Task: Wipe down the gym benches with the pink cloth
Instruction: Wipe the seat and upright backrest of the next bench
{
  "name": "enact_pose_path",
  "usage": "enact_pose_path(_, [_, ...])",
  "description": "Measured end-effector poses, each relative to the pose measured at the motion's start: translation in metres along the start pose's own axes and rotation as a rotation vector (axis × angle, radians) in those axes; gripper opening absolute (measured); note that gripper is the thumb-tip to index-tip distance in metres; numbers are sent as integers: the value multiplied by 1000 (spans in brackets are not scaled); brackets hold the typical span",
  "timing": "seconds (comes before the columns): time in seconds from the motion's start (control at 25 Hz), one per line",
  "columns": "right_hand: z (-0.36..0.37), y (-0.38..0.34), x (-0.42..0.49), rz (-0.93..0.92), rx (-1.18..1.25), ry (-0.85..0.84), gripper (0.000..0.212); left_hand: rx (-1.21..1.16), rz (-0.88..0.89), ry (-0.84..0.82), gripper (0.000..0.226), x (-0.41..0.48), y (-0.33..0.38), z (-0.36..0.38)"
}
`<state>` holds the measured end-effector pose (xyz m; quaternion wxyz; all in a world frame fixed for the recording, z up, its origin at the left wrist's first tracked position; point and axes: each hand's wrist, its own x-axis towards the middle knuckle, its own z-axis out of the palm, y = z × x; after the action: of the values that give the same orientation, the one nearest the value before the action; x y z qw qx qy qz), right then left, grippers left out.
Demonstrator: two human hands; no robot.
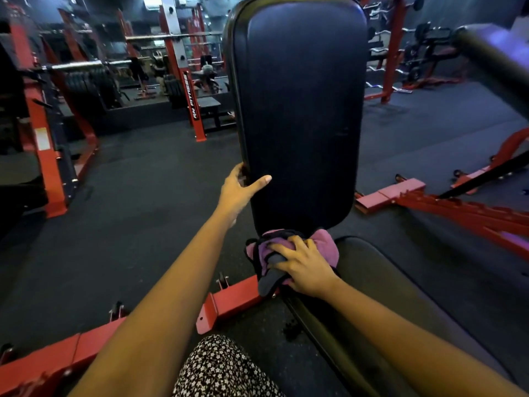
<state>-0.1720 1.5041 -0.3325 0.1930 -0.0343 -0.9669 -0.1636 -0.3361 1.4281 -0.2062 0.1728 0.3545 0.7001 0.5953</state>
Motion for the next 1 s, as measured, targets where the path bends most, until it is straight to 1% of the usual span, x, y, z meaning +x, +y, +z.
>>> enact_pose_path(0.04, [-3, 6, -8, 29, 28, 32, 53, -13, 5, 5, 74, -3, -1, 2])
enact_pose_path(0.12, [-14, 20, -23, 152, 135, 144, 56, -34, 23, 23, 67, -8, -3, 7])
enact_pose_path(0.2, [-33, 39, -23, 338, 221, 328, 56, -54, 38, 48, 63, -8, -6, 9])
enact_pose_path(0.28, [-56, 60, -5, 570, 282, 495, 56, -72, 35, 61, 67, -5, -9, 10])
enact_pose_path(0.36, [-64, 73, 21, 746, 345, 560, 56, -48, 33, 55, 77, -2, -12, 9])
enact_pose_path(0.44, [-52, 73, 35, 771, 354, 512, 60, -14, 37, 48, 89, 0, -15, 7])
enact_pose_path(0.56, [-19, 61, 27, 733, 337, 439, 65, 14, 52, 58, 93, 3, -17, 5])
enact_pose_path(0.6, [-13, 56, 20, 735, 330, 424, 64, 16, 56, 65, 92, 2, -17, 5])
enact_pose_path(0.68, [-5, 47, 4, 746, 338, 329, 61, 17, 72, 75, 81, -6, -14, 9])
enact_pose_path(0.76, [-3, 42, -16, 707, 332, 177, 59, 22, 93, 68, 72, -17, -11, 13])
enact_pose_path(0.88, [-23, 55, -35, 562, 301, -75, 51, 4, 66, -1, 71, -40, -14, 6])
enact_pose_path(0.92, [-34, 62, -39, 525, 281, -130, 47, -18, 52, 9, 69, -51, -19, 4])
enact_pose_path(1.0, [-52, 73, -49, 509, 228, -143, 43, -70, 72, 113, 61, -81, -38, 14])
